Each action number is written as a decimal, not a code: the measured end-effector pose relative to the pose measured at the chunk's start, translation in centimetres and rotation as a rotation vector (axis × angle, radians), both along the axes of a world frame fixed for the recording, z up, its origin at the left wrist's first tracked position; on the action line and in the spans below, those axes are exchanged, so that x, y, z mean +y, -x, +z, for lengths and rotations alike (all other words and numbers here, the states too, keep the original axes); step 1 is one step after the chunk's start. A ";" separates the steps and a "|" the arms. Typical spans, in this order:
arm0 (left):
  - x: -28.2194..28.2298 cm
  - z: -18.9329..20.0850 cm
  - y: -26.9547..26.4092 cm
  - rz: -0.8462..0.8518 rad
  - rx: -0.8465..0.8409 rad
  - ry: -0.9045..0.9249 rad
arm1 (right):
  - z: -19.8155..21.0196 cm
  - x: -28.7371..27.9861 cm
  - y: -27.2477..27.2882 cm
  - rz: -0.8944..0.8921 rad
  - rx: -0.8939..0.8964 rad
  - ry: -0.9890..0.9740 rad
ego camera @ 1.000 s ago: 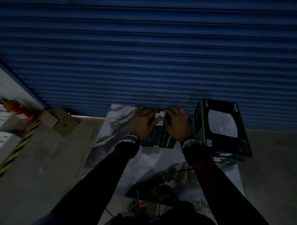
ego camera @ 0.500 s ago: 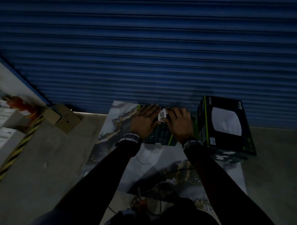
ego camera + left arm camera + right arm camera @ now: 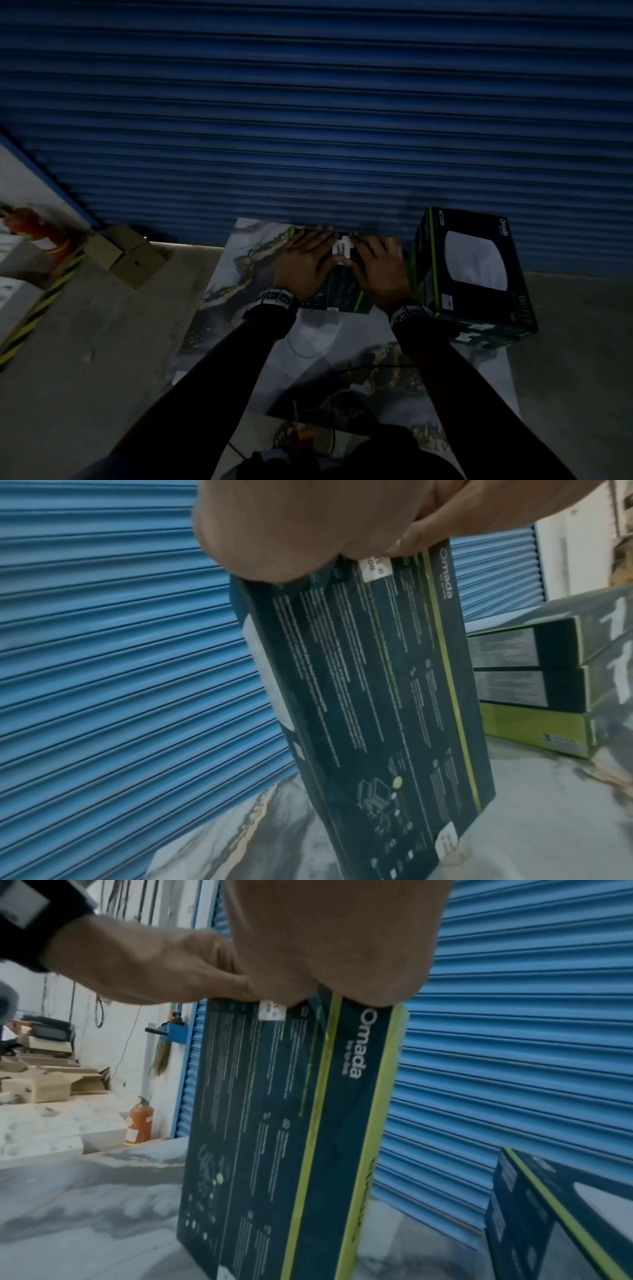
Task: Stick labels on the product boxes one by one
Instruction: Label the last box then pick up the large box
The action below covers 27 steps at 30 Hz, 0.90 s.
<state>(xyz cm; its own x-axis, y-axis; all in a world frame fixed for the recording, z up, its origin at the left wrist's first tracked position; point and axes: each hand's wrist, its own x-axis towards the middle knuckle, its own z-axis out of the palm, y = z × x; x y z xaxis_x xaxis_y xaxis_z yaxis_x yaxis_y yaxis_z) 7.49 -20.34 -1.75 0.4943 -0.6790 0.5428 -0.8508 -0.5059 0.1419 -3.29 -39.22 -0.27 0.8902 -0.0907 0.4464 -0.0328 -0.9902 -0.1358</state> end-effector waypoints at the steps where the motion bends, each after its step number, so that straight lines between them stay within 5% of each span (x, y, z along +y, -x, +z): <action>1: 0.0 -0.3 0.0 0.001 -0.016 -0.009 | 0.0 0.0 0.2 -0.005 -0.006 0.004; 27: -0.7 -0.7 0.1 0.019 -0.031 0.023 | -1.1 0.0 -0.3 0.002 -0.023 0.026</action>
<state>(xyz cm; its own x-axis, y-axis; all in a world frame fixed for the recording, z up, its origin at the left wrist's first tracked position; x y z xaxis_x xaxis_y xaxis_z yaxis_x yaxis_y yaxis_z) 7.39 -21.05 -2.41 0.4902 -0.6569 0.5729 -0.8450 -0.5193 0.1276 -3.00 -39.18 -1.34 0.8797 -0.0769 0.4692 -0.0277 -0.9934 -0.1109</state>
